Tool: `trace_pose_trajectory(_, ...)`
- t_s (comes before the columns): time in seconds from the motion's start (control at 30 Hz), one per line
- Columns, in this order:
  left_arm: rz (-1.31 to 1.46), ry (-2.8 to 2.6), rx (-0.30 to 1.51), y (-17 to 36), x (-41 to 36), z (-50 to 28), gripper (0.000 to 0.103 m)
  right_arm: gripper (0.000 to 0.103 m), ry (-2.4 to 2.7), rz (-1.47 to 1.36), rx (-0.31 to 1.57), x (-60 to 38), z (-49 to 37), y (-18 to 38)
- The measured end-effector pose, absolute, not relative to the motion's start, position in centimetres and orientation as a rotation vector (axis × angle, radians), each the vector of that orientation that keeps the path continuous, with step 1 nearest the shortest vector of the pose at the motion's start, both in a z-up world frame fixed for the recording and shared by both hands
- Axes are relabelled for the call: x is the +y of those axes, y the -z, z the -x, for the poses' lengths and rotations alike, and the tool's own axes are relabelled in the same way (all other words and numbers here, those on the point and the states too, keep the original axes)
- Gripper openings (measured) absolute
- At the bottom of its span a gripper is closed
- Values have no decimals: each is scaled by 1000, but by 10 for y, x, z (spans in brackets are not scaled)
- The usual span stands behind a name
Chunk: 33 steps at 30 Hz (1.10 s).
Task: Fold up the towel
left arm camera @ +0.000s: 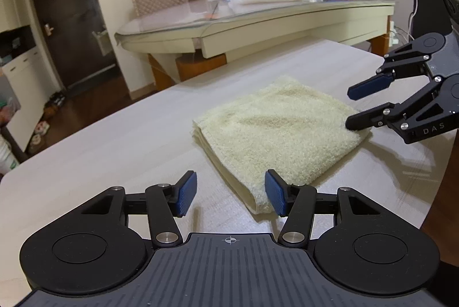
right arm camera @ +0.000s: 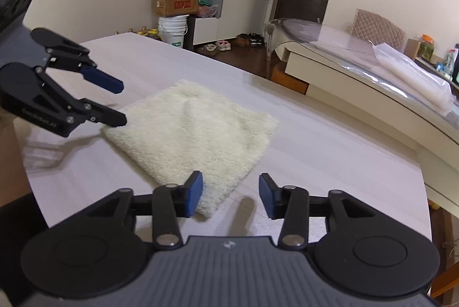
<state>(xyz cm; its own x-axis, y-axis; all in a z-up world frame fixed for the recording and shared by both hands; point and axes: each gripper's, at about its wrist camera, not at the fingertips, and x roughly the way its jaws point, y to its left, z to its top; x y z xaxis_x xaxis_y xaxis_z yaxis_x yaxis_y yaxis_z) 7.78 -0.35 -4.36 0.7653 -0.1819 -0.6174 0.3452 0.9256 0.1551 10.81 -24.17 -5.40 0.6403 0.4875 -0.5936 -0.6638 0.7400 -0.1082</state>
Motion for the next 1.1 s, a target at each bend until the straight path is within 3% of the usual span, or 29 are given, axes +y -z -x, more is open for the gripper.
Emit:
trace_pose_trajectory(0.23,-162,217,662,44,3,-72,62,46,-617,204,559,-250,-85,42)
trace_pose_trajectory(0.37,-125,167,666,43,5,-65,82,49,-585,155,572,-251,-64,45)
trace_pose_trajectory(0.43,-115,151,664,42,5,-58,86,52,-566,131,569,-251,-54,45)
trace_pose_trajectory(0.57,-82,127,650,39,9,-43,93,71,-507,87,549,-254,-38,39)
trace_pose_trajectory(0.67,-54,115,648,37,13,-33,93,74,-497,74,537,-255,-30,34)
trace_pose_trajectory(0.87,-19,77,630,30,19,-16,98,92,-468,68,507,-254,-16,23)
trace_pose_trajectory(1.1,22,89,616,21,23,-7,101,101,-444,49,490,-254,-9,17)
